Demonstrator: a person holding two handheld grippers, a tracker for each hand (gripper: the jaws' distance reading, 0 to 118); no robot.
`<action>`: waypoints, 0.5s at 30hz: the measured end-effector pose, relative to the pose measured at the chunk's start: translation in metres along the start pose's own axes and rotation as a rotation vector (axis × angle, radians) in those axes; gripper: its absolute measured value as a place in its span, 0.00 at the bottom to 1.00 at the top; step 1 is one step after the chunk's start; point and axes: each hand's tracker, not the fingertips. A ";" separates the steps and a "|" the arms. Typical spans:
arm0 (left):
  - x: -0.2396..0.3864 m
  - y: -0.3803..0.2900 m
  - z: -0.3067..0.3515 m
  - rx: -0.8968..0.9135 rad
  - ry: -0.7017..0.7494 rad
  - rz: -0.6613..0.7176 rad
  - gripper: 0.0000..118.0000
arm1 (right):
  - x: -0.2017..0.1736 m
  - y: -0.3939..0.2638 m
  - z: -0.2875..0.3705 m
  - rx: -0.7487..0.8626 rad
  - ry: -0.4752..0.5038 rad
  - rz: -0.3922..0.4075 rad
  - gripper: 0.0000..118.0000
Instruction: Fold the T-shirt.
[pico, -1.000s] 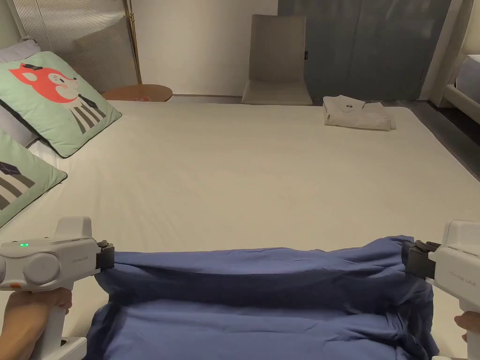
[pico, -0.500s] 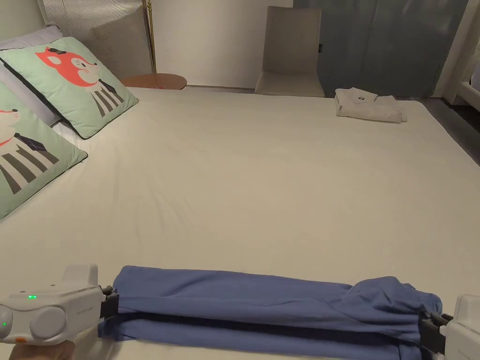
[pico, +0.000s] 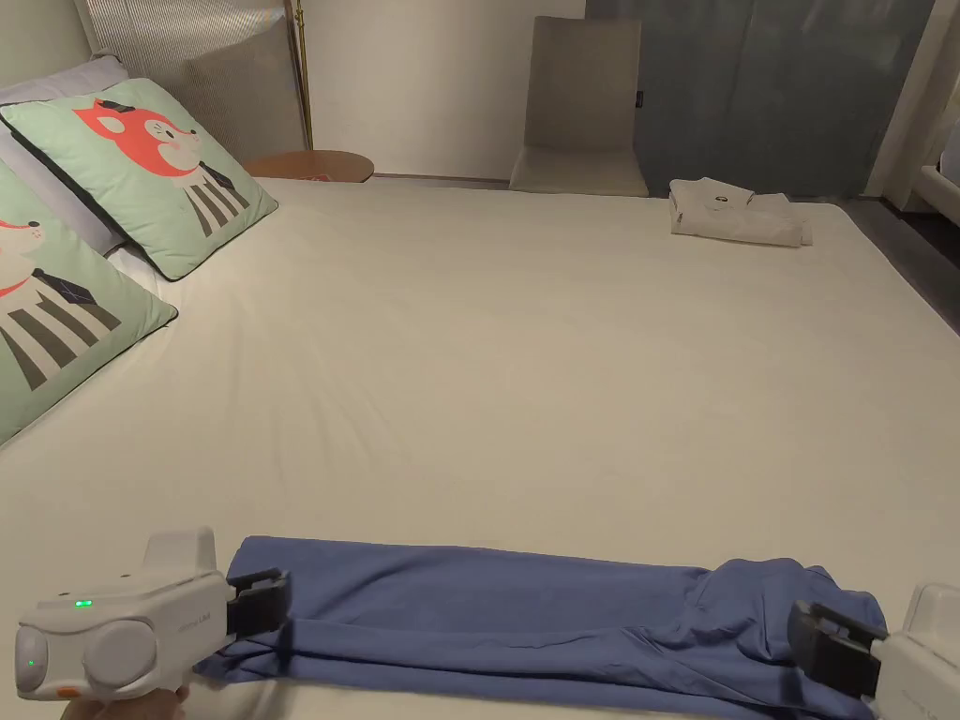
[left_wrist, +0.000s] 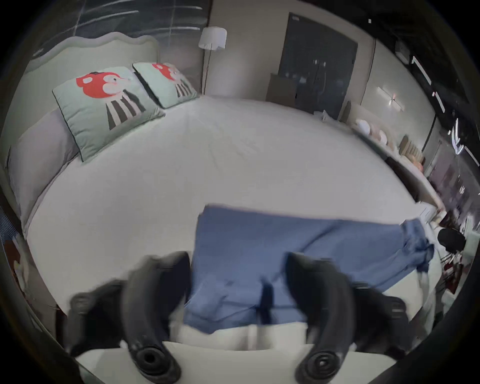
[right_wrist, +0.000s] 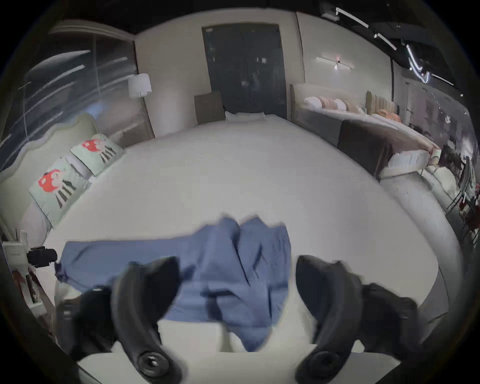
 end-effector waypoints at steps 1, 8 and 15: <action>0.008 0.006 0.007 0.046 -0.013 -0.002 0.92 | -0.007 0.009 0.005 0.046 0.007 0.001 0.89; 0.069 0.041 0.053 0.417 -0.049 -0.099 0.92 | -0.071 0.061 0.044 0.341 0.071 0.087 0.89; 0.108 0.049 0.083 0.639 -0.027 -0.145 0.91 | -0.106 0.071 0.054 0.532 0.026 0.199 0.88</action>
